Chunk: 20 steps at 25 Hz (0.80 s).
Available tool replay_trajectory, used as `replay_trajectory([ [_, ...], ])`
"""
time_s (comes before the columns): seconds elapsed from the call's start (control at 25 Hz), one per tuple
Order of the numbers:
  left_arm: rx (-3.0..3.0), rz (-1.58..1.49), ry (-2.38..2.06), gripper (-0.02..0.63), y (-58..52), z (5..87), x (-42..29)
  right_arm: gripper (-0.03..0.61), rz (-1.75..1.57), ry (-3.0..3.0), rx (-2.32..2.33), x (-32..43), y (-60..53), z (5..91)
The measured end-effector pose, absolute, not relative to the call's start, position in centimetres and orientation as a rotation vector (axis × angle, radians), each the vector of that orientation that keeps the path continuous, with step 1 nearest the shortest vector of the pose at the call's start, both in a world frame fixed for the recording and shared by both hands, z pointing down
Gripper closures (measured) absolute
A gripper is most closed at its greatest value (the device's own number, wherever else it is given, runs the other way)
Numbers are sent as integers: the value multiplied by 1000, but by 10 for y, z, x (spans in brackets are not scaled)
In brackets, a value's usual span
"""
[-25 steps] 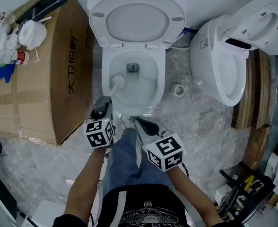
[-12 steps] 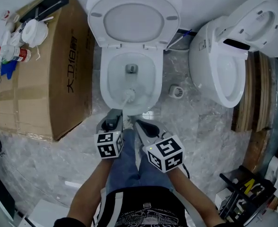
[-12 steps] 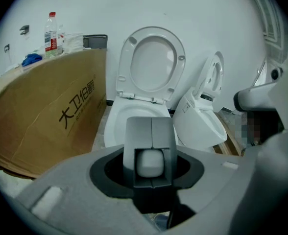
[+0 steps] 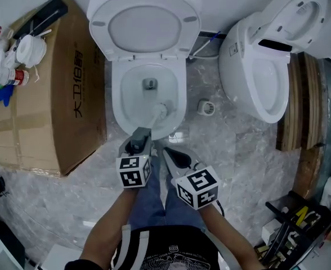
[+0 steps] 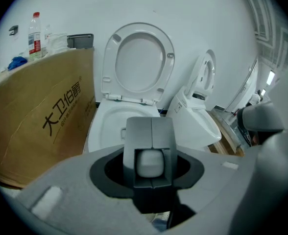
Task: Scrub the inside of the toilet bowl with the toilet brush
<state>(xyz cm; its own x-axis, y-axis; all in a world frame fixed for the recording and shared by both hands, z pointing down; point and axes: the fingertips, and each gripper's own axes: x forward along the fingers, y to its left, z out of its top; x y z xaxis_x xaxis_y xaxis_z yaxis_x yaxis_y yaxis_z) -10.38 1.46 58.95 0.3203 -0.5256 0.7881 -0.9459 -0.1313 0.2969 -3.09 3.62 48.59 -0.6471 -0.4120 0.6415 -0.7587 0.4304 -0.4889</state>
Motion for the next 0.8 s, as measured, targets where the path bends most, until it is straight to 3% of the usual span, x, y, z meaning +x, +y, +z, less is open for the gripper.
replay_trajectory([
  [0.8,1812,704,-1282,440,-59,627,-103,580,1173,-2235,1123,-36,-3,501],
])
